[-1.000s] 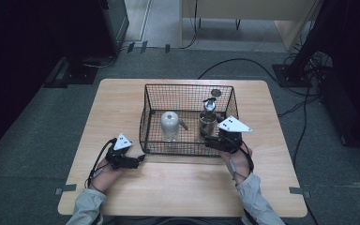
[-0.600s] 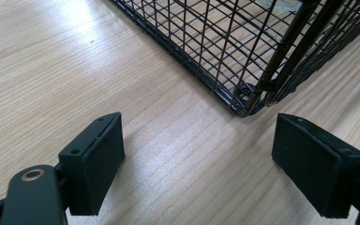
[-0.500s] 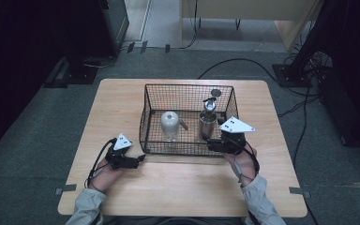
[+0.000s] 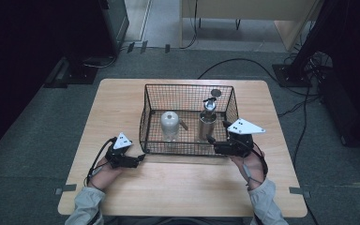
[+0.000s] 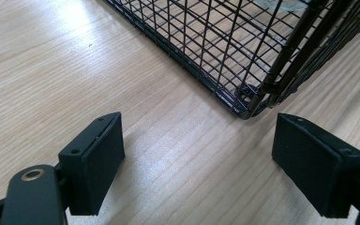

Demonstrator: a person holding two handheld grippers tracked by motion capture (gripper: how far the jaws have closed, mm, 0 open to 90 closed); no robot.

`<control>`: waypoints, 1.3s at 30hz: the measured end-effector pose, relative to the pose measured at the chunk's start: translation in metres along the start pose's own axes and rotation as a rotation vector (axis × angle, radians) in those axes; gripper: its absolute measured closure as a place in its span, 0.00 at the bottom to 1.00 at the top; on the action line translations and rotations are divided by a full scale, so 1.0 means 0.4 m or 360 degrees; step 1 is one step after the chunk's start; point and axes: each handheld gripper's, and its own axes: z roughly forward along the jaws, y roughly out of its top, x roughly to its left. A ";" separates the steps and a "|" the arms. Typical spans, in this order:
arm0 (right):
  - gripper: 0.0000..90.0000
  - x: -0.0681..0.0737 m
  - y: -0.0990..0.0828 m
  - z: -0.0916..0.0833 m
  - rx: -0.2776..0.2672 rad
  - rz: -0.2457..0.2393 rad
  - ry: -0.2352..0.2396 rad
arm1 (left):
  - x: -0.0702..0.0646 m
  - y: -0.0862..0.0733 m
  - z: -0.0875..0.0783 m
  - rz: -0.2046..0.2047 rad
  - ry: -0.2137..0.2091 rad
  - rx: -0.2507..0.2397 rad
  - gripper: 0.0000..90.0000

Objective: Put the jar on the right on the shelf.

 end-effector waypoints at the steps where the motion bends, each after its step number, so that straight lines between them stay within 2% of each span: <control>1: 0.22 -0.003 -0.002 -0.009 0.0000 -0.0004 -0.0006 | 0.002 0.001 0.001 0.0008 -0.0006 0.0003 0.19; 14: 0.22 -0.020 -0.013 -0.069 0.0028 -0.0027 0.0000 | 0.011 0.006 0.006 0.0032 -0.0031 0.0005 0.19; 17: 0.22 -0.028 -0.015 -0.085 0.0009 0.0024 0.0063 | 0.013 0.007 0.007 0.0039 -0.0041 0.0003 0.19; 19: 0.22 -0.033 -0.016 -0.094 0.0009 0.0023 0.0062 | 0.014 0.007 0.007 0.0044 -0.0047 0.0004 0.19; 24: 0.22 -0.041 -0.019 -0.108 0.0018 0.0011 0.0057 | 0.014 0.008 0.008 0.0047 -0.0050 0.0004 0.19; 26: 0.22 -0.046 -0.021 -0.117 0.0042 -0.0025 0.0044 | 0.014 0.008 0.008 0.0048 -0.0050 0.0004 0.19; 29: 0.22 -0.054 -0.022 -0.128 0.0045 -0.0033 0.0048 | 0.014 0.008 0.008 0.0046 -0.0050 0.0002 0.19; 39: 0.22 -0.094 -0.052 -0.124 0.0120 -0.0032 0.0084 | 0.015 0.008 0.008 0.0048 -0.0052 0.0003 0.19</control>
